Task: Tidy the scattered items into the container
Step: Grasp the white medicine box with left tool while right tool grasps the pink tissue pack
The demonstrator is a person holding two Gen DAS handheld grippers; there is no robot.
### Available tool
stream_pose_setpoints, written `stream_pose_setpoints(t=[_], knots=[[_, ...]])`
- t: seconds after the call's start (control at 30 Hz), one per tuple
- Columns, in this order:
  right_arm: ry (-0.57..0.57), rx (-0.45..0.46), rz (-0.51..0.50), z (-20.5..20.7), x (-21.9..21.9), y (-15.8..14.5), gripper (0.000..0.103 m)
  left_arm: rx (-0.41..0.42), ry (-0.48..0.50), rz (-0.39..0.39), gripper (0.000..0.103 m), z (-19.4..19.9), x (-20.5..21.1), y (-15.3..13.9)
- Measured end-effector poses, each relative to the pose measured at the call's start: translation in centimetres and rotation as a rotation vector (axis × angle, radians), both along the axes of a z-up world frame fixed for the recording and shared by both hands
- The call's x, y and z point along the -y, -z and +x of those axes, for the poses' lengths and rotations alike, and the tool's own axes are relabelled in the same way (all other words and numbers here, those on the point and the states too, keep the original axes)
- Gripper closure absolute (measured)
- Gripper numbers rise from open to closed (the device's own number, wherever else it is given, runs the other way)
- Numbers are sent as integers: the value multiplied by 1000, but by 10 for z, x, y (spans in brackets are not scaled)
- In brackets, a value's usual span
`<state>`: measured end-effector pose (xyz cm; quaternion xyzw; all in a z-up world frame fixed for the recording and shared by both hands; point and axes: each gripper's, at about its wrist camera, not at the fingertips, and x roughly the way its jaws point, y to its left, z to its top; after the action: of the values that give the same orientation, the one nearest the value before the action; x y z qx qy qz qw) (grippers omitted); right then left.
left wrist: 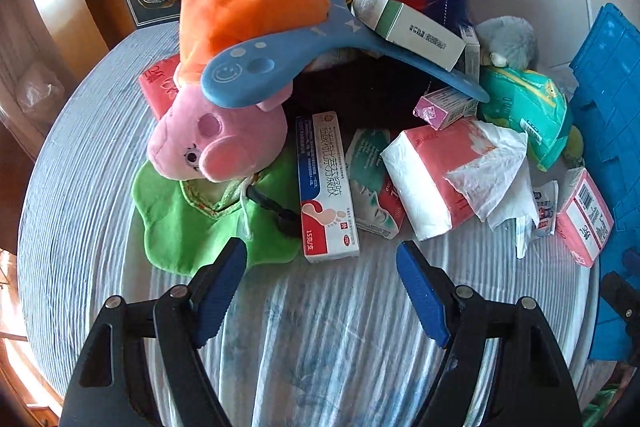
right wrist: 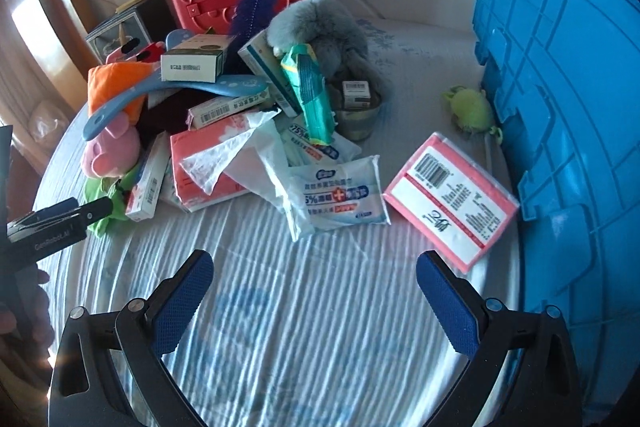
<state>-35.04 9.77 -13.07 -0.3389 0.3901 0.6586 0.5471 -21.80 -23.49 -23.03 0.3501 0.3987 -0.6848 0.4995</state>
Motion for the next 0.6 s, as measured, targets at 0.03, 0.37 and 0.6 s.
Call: stream_pose_setpoints(t=[0.03, 0.37, 0.6], knots=[[-5, -2, -9, -5, -6, 4, 0, 1, 10, 11, 26, -3, 7, 5], [-83, -1, -54, -50, -73, 31, 0, 5, 71, 87, 26, -27, 70, 51], [-133, -47, -65, -72, -131, 42, 0, -71, 69, 115, 25, -30, 94, 70]])
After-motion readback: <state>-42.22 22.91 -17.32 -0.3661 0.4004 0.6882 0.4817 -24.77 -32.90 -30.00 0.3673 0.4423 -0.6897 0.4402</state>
